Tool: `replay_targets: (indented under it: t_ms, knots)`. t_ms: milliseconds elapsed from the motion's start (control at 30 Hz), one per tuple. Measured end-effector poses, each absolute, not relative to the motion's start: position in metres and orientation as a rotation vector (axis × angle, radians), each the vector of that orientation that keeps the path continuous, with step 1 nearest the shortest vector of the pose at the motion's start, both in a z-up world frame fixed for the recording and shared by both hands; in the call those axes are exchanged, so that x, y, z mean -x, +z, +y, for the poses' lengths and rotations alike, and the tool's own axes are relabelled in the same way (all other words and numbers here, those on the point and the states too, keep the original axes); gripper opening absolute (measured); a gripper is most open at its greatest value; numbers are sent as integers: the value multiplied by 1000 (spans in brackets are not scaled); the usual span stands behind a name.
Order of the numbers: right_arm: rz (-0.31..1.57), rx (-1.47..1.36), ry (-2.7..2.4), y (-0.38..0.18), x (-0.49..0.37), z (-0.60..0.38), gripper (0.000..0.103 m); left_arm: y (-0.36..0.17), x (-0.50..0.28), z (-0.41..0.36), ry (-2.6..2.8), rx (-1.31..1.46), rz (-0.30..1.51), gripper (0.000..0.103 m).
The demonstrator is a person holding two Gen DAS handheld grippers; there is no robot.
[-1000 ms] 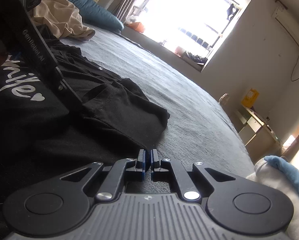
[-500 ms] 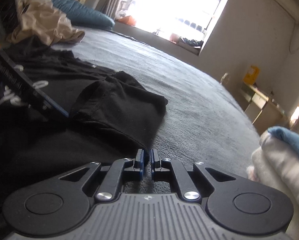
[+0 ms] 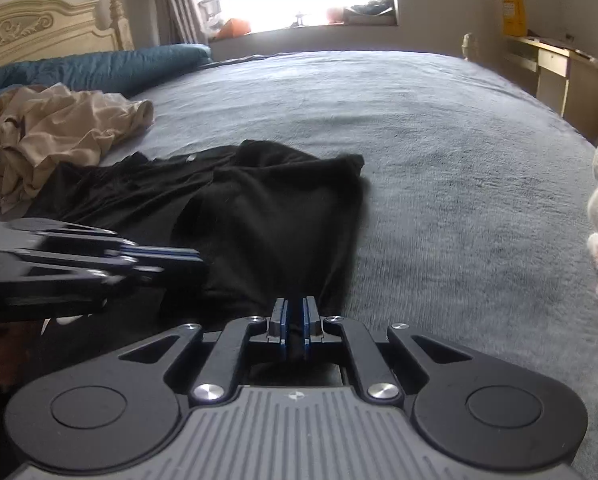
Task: Fold clothes
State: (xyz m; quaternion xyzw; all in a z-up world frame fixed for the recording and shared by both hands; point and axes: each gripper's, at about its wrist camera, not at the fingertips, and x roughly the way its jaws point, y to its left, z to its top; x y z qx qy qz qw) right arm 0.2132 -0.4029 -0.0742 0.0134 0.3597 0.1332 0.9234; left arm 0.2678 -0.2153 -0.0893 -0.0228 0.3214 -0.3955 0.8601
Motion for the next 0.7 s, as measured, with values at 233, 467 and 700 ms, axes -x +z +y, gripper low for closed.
replay_targets:
  t_ms: [233, 467, 700]
  knots:
    - [729, -42, 259, -41, -245, -406, 10, -95, -275, -203, -853, 140, 708, 3]
    - [806, -68, 203, -70, -363, -395, 9, -102, -273, -200, -869, 183, 720, 4]
    - [720, -277, 80, -67, -388, -430, 13, -104, -273, -195, -883, 221, 732, 4]
